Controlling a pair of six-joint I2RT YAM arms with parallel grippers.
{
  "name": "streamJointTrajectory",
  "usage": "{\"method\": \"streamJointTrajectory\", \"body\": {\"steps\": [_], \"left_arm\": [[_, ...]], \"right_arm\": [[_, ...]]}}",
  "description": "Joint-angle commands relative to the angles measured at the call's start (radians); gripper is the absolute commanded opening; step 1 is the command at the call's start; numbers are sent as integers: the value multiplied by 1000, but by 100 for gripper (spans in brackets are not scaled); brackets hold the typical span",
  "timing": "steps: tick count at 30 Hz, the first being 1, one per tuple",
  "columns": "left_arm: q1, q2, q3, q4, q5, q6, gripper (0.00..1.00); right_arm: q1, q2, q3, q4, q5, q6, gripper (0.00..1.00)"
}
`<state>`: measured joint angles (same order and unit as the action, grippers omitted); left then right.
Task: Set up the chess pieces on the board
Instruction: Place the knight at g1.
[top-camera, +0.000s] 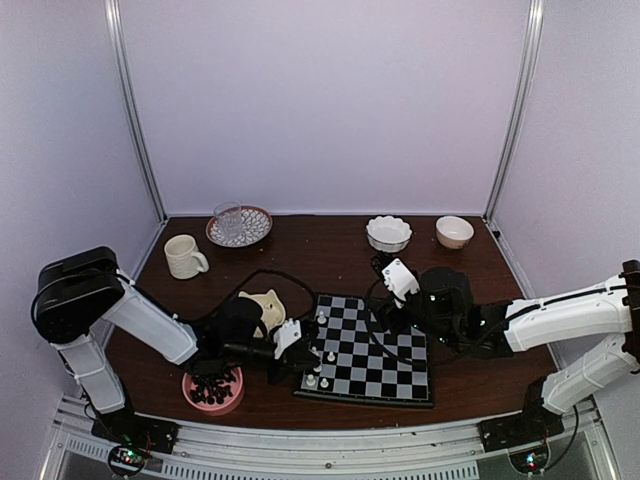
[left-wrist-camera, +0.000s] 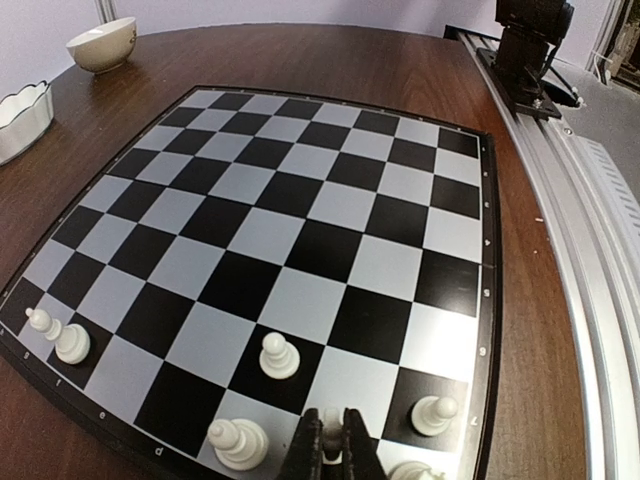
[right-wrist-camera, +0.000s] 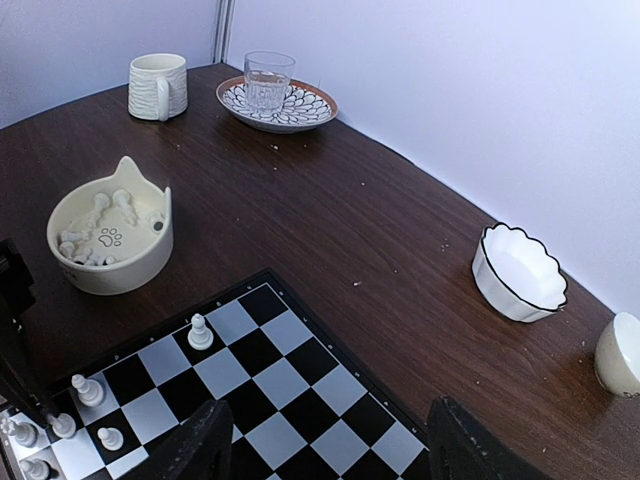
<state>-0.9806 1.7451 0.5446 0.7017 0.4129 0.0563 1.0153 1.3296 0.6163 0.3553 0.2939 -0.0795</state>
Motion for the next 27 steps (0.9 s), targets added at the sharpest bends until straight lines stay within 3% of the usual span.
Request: {"method": "streamJointTrajectory", "body": {"steps": [1,15,27], "left_arm": [[8,-26,-12,11,-12,1,3],[14,-56,-37,5,-19,-4,2],[16,-63,-33,4,-20,-18,24]], "right_arm": [[4,-14,-3,5,14,0,70],[3,-16,-4,5,16,-1,70],[3,-18,-4,4,16,-1,70]]}}
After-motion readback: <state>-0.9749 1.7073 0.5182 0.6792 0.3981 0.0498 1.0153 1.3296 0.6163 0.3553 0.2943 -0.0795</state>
